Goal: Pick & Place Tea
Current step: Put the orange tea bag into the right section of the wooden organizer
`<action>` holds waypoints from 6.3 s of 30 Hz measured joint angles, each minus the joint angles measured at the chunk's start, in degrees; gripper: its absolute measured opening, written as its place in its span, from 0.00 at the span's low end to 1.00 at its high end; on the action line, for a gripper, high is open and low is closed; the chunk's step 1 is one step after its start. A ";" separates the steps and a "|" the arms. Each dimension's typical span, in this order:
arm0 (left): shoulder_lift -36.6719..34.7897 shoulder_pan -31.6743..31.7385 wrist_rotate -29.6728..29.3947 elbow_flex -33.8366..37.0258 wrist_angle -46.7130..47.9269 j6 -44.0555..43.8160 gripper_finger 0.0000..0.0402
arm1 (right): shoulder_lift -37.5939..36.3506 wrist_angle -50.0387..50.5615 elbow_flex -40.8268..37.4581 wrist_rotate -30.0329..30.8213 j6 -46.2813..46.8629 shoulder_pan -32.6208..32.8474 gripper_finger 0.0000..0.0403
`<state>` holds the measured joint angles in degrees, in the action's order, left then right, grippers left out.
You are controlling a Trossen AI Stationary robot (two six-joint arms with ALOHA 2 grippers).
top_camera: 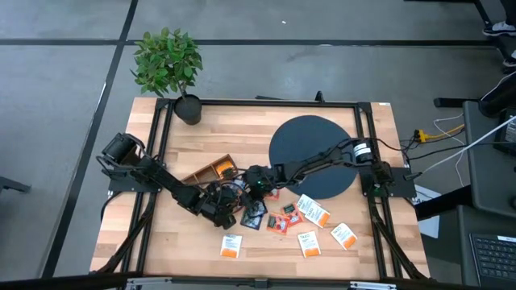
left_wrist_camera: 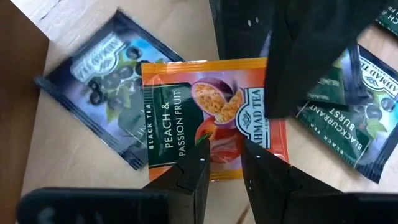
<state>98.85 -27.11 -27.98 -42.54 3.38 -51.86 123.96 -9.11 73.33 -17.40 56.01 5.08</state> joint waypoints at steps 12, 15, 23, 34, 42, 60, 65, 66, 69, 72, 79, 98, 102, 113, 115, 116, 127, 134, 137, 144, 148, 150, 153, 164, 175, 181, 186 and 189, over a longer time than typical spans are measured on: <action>-0.28 -0.15 2.27 -0.02 -0.62 -1.28 0.22 | 0.17 4.97 1.52 -2.21 -2.56 -1.22 0.20; -0.41 -0.39 2.46 -0.02 -0.62 -1.46 0.22 | 0.17 4.84 1.55 -2.21 -2.54 -1.22 0.09; -1.85 -0.59 5.73 -0.02 0.00 -1.55 0.22 | 0.15 4.73 1.55 -2.41 -2.24 -1.14 0.03; -11.95 -2.01 4.84 -0.04 5.98 -1.55 0.22 | -3.54 9.24 1.52 1.56 -6.10 0.23 0.01; -19.73 -1.48 3.00 -0.09 11.73 -1.38 0.22 | -8.32 15.06 1.52 5.41 -15.87 2.46 0.01; -29.72 10.37 24.01 -0.09 13.81 8.66 0.28 | -14.23 13.15 1.54 12.20 -26.49 4.55 0.01; -29.72 13.52 26.84 -0.09 15.19 9.78 0.33 | -15.83 13.21 1.55 14.76 -27.76 4.57 0.01; -29.71 14.07 27.44 -0.09 15.42 10.14 0.35 | -16.06 13.05 1.55 14.82 -27.92 4.56 0.01; -29.70 15.63 29.05 -0.09 15.97 11.26 0.38 | -16.24 12.76 1.61 14.83 -28.00 4.55 0.01; -29.70 17.15 30.66 -0.09 17.28 12.63 0.40 | -16.28 12.73 1.59 14.85 -28.03 4.55 0.01; -29.70 19.20 39.40 -0.09 17.04 14.73 0.37 | -16.29 10.19 1.59 16.32 -28.78 4.52 0.01; -29.68 20.87 39.95 -0.09 12.00 16.22 0.01 | -16.29 9.76 1.59 16.36 -27.54 4.39 0.03; -29.68 20.87 39.51 -0.11 12.31 16.18 0.01 | -16.29 10.73 1.59 16.27 -24.70 3.82 0.05; -29.61 20.73 29.32 -6.00 26.92 19.90 0.01 | -23.65 30.93 1.52 18.94 -21.58 1.88 0.22; -29.54 21.34 26.81 -7.44 31.00 20.28 0.01 | -25.16 33.29 1.52 21.33 -21.64 1.88 0.22; -29.36 21.68 25.51 -7.96 32.99 20.27 0.01 | -25.74 34.72 1.52 22.43 -21.66 1.88 0.22; -22.57 25.02 16.33 -17.10 48.52 19.93 0.01 | -26.49 41.87 1.52 25.48 -21.15 0.75 0.22; -14.99 27.39 17.00 -22.81 55.17 20.54 0.01 | -26.49 44.05 1.52 25.37 -23.05 -0.30 0.22; -12.35 27.33 16.99 -24.47 56.94 20.05 0.01 | -26.49 43.88 1.52 25.10 -23.95 -0.33 0.22; -8.12 27.35 15.46 -25.71 59.68 19.77 0.01 | -26.49 43.25 1.52 24.82 -27.26 -0.31 0.22; -6.89 27.34 14.51 -25.73 59.51 20.99 0.01 | -26.49 42.79 1.52 24.84 -28.07 -0.31 0.22; -6.60 27.34 13.16 -25.70 59.46 21.07 0.01 | -26.49 42.63 1.52 24.84 -28.05 -0.31 0.22; -6.58 27.32 10.65 -25.70 59.40 21.12 0.01 | -26.49 42.61 1.52 24.84 -28.24 -0.31 0.22; -6.58 27.32 11.60 -25.70 57.22 21.16 0.01 | -26.49 42.60 1.52 24.84 -29.75 -0.31 0.22; -6.58 27.32 13.21 -25.70 56.95 21.16 0.02 | -26.47 42.63 1.54 24.84 -29.75 -0.31 0.22; -6.58 27.32 14.13 -25.70 56.95 21.16 0.02 | -26.47 42.64 1.55 24.84 -29.75 -0.31 0.22; -6.58 27.32 14.13 -25.70 56.78 21.16 0.02 | -26.47 42.65 1.55 24.84 -29.75 -0.31 0.22; -6.58 27.32 14.07 -25.68 56.59 21.42 0.03 | -26.47 42.63 1.55 24.84 -29.64 -0.31 0.22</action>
<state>92.27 0.21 -13.91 -68.23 59.98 -30.44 97.49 33.52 74.87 7.44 26.37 4.78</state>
